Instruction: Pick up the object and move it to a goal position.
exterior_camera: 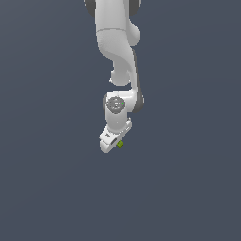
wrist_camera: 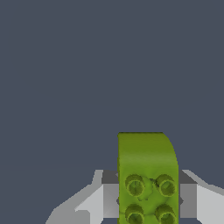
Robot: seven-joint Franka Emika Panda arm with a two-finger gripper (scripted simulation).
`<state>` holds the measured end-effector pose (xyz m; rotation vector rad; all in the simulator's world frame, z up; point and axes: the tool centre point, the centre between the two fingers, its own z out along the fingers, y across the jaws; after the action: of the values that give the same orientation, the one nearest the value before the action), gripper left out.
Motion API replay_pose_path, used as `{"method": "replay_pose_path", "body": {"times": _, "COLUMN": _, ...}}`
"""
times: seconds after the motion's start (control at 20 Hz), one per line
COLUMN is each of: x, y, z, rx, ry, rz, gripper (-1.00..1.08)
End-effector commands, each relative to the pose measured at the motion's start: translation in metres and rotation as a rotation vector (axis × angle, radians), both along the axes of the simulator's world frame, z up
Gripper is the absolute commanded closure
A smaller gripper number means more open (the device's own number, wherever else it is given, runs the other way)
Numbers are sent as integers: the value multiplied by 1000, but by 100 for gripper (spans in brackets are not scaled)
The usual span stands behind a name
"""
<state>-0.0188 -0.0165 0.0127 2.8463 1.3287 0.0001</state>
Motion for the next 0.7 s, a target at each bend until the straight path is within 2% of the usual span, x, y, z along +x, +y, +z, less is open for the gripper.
{"method": "replay_pose_path", "body": {"times": 0.0, "x": 0, "y": 0, "z": 0, "rx": 0, "ry": 0, "rz": 0, "gripper": 108}}
{"method": "replay_pose_path", "body": {"times": 0.35, "x": -3, "y": 8, "z": 8, "rx": 0, "ry": 0, "rz": 0, "gripper": 108}}
{"method": "replay_pose_path", "body": {"times": 0.65, "x": -11, "y": 35, "z": 32, "rx": -1, "ry": 0, "rz": 0, "gripper": 108}}
